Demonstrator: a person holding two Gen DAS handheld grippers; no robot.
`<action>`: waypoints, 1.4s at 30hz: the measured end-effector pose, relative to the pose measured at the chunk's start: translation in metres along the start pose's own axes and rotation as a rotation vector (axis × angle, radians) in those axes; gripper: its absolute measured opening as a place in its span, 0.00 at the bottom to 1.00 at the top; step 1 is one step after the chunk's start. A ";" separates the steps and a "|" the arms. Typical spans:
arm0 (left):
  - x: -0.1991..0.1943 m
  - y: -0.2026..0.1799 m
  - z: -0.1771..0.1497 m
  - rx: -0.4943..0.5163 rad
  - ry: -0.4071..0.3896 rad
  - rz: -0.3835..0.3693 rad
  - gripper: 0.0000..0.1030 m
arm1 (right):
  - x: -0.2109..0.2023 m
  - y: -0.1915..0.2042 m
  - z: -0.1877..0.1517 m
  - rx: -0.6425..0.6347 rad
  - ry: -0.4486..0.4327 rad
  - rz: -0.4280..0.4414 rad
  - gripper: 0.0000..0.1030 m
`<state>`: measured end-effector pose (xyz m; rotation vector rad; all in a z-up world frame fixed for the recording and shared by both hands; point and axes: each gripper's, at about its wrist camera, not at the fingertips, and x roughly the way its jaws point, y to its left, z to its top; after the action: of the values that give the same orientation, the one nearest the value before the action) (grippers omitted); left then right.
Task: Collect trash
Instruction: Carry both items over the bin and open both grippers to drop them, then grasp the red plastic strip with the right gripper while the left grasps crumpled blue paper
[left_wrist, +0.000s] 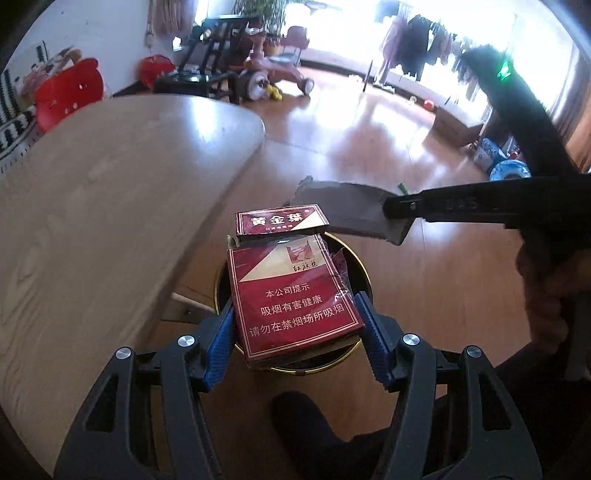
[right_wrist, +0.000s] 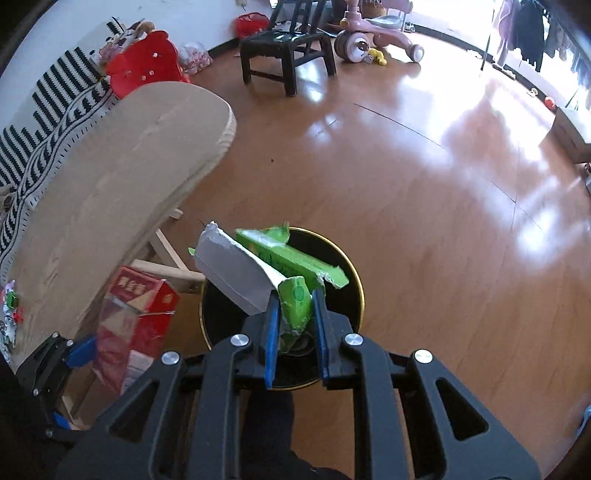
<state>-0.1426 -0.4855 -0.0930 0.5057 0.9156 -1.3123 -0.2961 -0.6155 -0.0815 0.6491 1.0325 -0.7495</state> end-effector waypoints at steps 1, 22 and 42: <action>0.004 -0.001 0.000 -0.004 0.006 -0.003 0.58 | 0.001 -0.001 0.000 0.003 0.002 0.002 0.17; 0.000 0.001 0.007 0.012 0.000 -0.015 0.85 | -0.015 -0.005 0.008 0.037 -0.038 0.011 0.66; -0.245 0.191 -0.113 -0.409 -0.240 0.396 0.93 | -0.066 0.285 -0.019 -0.430 -0.220 0.414 0.76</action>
<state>0.0105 -0.2100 0.0065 0.1897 0.8047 -0.7789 -0.0986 -0.4185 0.0070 0.3767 0.7862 -0.2170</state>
